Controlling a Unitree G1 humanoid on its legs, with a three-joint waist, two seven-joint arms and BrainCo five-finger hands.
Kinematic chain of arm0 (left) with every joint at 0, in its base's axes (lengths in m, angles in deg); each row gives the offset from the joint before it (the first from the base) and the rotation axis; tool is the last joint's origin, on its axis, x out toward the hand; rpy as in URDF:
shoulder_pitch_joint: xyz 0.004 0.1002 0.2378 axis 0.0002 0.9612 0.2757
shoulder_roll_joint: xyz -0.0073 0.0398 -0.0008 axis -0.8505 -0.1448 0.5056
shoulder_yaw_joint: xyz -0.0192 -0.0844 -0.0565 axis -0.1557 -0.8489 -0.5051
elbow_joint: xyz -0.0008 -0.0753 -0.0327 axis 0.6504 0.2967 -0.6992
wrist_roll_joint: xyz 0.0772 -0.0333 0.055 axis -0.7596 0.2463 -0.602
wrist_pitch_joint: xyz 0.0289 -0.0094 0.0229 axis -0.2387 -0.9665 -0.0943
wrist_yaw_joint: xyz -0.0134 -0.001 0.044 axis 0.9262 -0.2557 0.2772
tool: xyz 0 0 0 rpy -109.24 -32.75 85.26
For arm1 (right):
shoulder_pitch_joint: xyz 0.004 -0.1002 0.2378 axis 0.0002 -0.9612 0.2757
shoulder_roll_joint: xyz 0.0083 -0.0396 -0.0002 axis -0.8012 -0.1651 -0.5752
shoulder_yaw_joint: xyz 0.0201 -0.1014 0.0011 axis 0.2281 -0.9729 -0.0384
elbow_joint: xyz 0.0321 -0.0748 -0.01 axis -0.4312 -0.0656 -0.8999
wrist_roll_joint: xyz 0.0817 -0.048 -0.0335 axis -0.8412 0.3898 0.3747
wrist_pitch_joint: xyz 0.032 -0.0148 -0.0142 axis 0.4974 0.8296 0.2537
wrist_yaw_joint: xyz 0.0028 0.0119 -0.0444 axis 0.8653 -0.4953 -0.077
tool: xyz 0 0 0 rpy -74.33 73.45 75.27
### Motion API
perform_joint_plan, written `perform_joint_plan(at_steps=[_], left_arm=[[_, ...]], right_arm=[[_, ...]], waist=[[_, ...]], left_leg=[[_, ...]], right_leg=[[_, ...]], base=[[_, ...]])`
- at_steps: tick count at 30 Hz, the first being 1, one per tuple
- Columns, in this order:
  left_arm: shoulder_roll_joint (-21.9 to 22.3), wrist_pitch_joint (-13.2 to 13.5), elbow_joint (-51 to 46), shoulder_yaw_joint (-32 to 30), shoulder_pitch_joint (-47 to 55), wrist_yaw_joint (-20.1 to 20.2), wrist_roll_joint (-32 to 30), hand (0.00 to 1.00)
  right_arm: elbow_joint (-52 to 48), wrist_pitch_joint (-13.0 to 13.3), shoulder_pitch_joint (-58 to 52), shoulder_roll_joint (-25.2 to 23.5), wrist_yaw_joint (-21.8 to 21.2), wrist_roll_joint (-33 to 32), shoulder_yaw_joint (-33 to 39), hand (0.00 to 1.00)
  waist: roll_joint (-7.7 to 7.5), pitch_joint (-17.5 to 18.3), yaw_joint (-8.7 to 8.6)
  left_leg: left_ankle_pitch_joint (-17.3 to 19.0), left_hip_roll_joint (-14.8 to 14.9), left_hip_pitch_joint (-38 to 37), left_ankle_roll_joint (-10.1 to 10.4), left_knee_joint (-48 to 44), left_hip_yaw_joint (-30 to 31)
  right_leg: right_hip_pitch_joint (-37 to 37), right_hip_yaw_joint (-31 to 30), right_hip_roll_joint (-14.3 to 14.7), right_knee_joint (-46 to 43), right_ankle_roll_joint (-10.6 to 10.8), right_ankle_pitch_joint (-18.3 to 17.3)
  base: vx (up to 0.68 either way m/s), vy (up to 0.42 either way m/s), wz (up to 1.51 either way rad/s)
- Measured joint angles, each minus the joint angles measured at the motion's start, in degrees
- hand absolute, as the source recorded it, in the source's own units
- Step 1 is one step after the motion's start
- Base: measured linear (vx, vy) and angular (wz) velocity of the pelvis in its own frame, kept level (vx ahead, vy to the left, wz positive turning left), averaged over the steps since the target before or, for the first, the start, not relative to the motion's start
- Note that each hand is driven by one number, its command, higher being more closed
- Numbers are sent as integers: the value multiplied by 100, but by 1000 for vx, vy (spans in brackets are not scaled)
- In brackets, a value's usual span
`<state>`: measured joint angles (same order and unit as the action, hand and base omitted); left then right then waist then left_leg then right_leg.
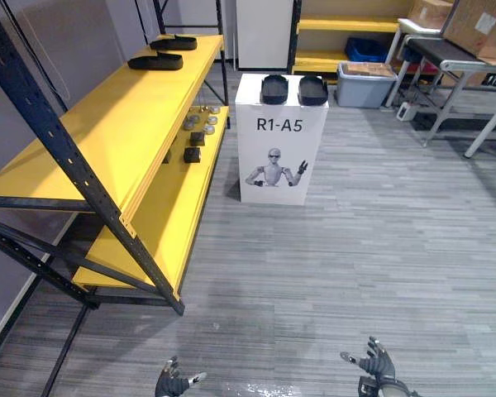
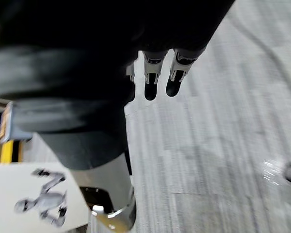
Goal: Walk over and take plastic housings, then place them on the shelf
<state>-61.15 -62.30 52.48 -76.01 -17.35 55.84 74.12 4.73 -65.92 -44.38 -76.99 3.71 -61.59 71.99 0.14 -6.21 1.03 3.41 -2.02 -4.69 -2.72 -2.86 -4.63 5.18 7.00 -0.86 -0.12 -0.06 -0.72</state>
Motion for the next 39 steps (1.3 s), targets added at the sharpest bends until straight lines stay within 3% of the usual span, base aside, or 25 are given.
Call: perform_joint_plan(at_steps=[8,24,29,32,34,35,37,39], left_arm=[[25,56,-871,-194,145,128,-320,0],[165,40,-1280,-342,243,92,-379,0],[175,37,-1331,-384,221,51,-362,0],[216,32,-1445,-431,220,23,-334,0],[210,3,-1441,-426,189,3,-311,0],[174,-25,-1431,-376,183,-32,-310,0],[106,-41,-1431,-310,180,-67,-307,0],[46,-51,-1428,-255,103,-144,-293,0]], right_arm=[[-381,2,33,77,-287,629,-112,0],[-304,-9,-105,161,-195,370,-93,0],[-178,-11,120,126,-48,242,-79,0],[-152,-20,260,126,14,206,-29,0],[-152,-40,261,114,53,200,-33,0],[-152,-83,268,88,64,180,-52,0],[-154,-97,287,54,75,165,-68,0],[-152,-101,464,47,98,138,-98,0]], waist=[[38,-92,-1],[76,-101,-10],[103,-111,64],[154,-162,130],[140,-222,119],[147,-289,94],[158,-319,35],[144,-418,-19]], left_leg=[[85,-2,-227,130,68,-7],[108,37,-129,116,75,-171],[486,133,205,58,-521,-361],[881,191,467,33,-1020,-474],[1086,135,395,-75,-1171,-455],[1178,127,237,-148,-1174,-377],[1264,127,110,-137,-1152,-295],[1386,217,-126,-90,-1097,-237]], right_leg=[[235,-14,-7,72,113,-74],[28,-172,32,75,82,-58],[-145,-350,90,-15,91,-65],[-649,-454,55,-1073,258,-640],[-1065,-189,-114,-2203,370,-1021],[-1514,244,-316,-3248,415,-1199],[-1793,556,-500,-3473,403,-1257],[-2238,793,-597,-3049,409,-1225]], base=[[20,-3,0],[-13,-12,-6],[9,10,-20],[27,37,-21],[56,43,5],[110,40,16],[188,20,20],[336,-54,13]])
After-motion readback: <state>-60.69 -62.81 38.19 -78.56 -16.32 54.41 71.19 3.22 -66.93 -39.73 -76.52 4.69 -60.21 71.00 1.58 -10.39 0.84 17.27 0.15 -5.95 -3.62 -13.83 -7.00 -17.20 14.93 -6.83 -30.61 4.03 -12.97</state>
